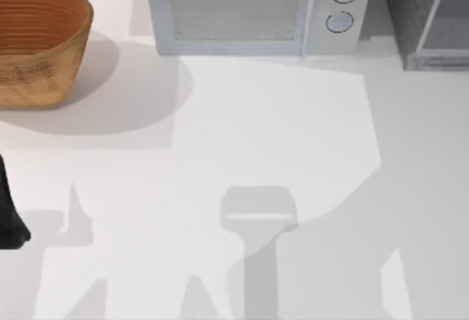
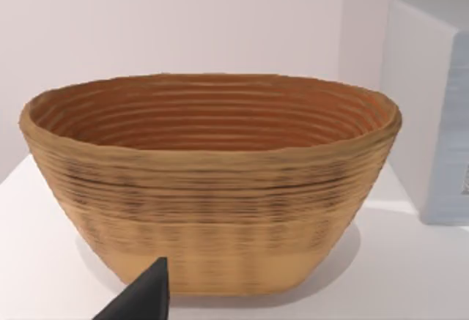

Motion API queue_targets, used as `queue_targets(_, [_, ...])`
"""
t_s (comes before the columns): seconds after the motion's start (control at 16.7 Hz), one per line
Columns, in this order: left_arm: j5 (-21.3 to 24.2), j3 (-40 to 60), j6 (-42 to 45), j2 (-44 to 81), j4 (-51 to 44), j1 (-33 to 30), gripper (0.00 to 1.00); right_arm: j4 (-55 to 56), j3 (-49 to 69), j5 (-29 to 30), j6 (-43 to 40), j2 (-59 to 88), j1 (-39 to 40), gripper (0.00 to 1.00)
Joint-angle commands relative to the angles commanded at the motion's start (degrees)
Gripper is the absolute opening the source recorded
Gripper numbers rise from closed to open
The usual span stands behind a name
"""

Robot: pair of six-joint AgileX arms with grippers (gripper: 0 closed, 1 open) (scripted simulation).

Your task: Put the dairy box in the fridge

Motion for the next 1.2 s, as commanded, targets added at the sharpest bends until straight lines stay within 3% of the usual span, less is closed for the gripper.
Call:
queue_targets(0.06, [0.00, 0.00, 0.00, 0.00, 0.00, 0.00, 1.00, 0.00, 0.00, 0.00, 0.00, 0.00, 0.00, 0.00])
queue_targets(0.84, [0.00, 0.00, 0.00, 0.00, 0.00, 0.00, 1.00, 0.00, 0.00, 0.00, 0.00, 0.00, 0.00, 0.98])
queue_targets(1.2, [0.00, 0.00, 0.00, 0.00, 0.00, 0.00, 1.00, 0.00, 0.00, 0.00, 0.00, 0.00, 0.00, 1.00])
